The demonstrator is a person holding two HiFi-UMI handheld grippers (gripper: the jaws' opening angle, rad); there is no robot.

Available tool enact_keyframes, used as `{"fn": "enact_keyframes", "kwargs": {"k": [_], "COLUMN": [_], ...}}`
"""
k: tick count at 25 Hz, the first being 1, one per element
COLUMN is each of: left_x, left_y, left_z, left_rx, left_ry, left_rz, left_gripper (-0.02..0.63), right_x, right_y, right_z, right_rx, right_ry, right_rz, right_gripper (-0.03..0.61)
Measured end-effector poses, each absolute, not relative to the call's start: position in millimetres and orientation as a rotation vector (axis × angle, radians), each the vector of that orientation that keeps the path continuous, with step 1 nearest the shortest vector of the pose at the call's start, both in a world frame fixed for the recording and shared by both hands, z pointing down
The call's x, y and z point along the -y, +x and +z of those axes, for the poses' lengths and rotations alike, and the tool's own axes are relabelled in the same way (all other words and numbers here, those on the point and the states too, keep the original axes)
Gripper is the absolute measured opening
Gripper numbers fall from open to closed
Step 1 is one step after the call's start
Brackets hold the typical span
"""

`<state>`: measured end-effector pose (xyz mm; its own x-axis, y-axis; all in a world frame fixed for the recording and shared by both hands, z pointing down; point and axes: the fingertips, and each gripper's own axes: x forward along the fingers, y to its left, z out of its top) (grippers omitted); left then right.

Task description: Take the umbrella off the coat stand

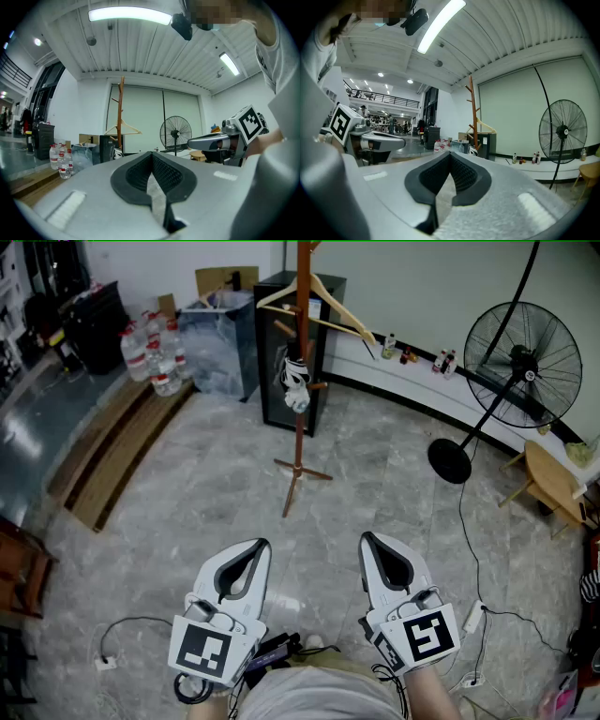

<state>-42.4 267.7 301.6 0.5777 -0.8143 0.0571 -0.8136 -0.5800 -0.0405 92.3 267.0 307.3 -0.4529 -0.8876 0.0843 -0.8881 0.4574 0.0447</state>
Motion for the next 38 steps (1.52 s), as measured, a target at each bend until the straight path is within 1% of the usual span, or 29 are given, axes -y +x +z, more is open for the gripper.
{"fn": "enact_keyframes", "kwargs": {"k": [18, 23, 25, 26, 28, 32, 38], "left_x": [-273.4, -273.5, -275.4, -276.2, -277.2, -279.8, -284.5], "left_y": [-38.6, -37.3, -35.2, -34.0, -31.4, -24.6, -12.3], "left_z": [303.0, 301.3, 302.5, 302.9, 302.5, 300.2, 297.2], "left_rx": [-1.434, -1.469, -1.465, -1.462, -1.462, -1.472, -1.505], "left_ry": [-2.778, -2.781, -2.791, -2.796, -2.796, -2.783, -2.758], "left_rz": [-0.091, -0.107, -0.081, -0.067, -0.055, -0.054, -0.091], "left_gripper": [0.011, 0.0, 0.038, 0.059, 0.068, 0.079, 0.083], "right_x": [-271.7, -274.2, -275.1, -275.1, -275.1, -276.4, -277.9], "right_y": [94.6, 93.7, 93.1, 92.8, 93.1, 96.9, 111.8], "right_z": [311.5, 311.7, 312.2, 312.2, 311.4, 309.5, 310.6], "right_rx": [2.621, 2.639, 2.65, 2.656, 2.666, 2.685, 2.702], "right_ry": [1.578, 1.563, 1.546, 1.534, 1.511, 1.471, 1.457], "right_rz": [0.049, 0.057, 0.064, 0.067, 0.065, 0.052, 0.05], "right_gripper": [0.0, -0.002, 0.05, 0.06, 0.087, 0.117, 0.121]}}
